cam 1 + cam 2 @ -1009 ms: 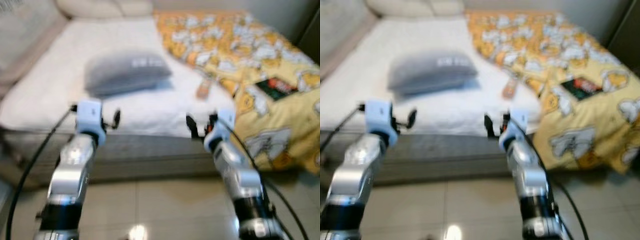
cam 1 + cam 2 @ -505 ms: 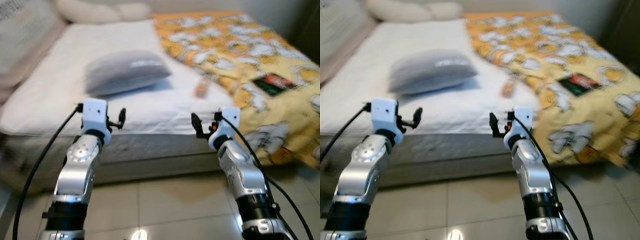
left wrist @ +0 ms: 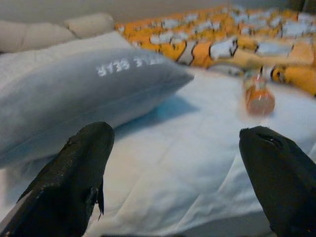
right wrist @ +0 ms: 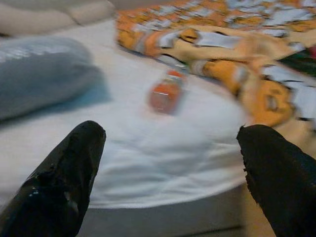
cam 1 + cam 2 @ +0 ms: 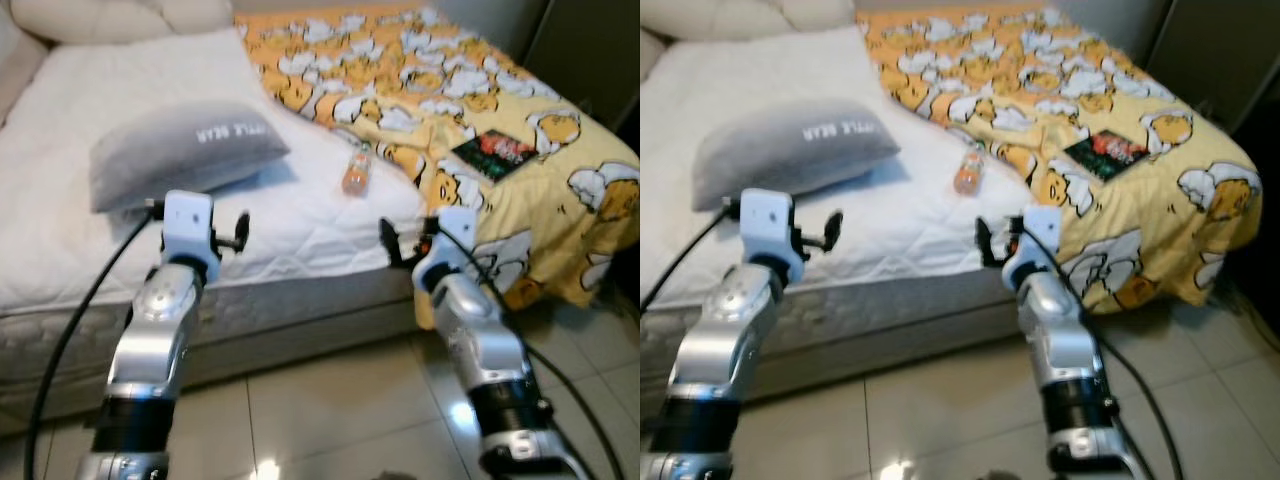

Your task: Clean up the room

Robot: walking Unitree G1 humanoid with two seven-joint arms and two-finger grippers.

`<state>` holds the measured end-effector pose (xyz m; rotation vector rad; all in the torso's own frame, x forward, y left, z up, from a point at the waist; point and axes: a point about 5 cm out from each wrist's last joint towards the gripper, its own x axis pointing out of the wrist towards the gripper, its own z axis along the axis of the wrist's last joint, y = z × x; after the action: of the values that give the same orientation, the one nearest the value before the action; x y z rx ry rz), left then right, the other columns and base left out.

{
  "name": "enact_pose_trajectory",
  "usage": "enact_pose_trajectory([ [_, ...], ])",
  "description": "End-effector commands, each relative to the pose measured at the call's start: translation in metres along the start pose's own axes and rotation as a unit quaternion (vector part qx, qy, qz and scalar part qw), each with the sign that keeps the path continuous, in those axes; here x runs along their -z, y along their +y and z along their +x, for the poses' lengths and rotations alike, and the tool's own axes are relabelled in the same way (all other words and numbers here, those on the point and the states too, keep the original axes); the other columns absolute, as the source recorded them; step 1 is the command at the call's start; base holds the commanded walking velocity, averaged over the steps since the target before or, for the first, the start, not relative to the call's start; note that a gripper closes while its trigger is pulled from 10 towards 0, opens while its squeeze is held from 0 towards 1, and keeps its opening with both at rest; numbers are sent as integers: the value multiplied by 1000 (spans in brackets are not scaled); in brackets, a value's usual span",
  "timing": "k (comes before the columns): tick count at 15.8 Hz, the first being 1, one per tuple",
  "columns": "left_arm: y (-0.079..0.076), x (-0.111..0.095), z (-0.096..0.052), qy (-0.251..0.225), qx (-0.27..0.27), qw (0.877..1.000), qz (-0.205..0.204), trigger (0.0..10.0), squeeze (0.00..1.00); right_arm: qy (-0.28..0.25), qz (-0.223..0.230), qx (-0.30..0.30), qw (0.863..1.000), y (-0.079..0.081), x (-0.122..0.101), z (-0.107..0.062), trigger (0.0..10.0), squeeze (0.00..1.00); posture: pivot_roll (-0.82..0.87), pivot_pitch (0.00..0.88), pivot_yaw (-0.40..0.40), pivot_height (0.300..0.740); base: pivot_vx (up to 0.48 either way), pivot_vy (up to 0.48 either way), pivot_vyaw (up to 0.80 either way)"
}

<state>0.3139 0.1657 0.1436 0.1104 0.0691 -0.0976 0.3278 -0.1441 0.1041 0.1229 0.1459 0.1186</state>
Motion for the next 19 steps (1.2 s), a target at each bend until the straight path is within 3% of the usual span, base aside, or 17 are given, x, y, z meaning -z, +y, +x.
enact_pose_trajectory([
  [1,1,0,0,-1,-1,1000,6,10000,0,-7,-7,14,1000,-2,-2,1,10000,0,-89,0,16,740,289,0,0],
  [19,-1,2,-1,-3,13,1000,21,10000,0,7,7,13,1000,0,6,1,10000,0,-88,0,28,740,288,0,0],
])
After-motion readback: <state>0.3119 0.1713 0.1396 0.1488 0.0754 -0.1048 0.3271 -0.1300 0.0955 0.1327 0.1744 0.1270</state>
